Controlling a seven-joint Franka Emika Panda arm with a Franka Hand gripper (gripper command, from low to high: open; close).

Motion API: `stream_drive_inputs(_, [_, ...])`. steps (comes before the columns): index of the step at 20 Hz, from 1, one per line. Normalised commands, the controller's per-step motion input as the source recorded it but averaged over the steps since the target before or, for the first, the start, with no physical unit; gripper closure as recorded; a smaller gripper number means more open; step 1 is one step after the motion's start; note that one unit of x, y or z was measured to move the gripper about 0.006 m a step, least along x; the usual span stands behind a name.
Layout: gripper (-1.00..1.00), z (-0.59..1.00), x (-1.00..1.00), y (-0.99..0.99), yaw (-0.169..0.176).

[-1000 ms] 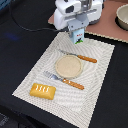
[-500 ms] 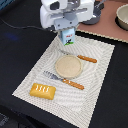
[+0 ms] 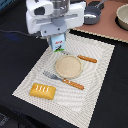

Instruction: Interact with the objects in diverse but meaningful ways.

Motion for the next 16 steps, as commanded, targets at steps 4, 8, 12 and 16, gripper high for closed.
stream_drive_inputs(4, [1.0, 0.0, -0.35, -0.92, 0.0])
stream_drive_inputs(8, [1.0, -0.02, -0.37, -0.9, 0.0])
stream_drive_inputs(12, [1.0, -0.27, -0.47, -0.65, 0.0])
stream_drive_inputs(16, [1.0, -0.43, -0.52, -0.4, 0.0])
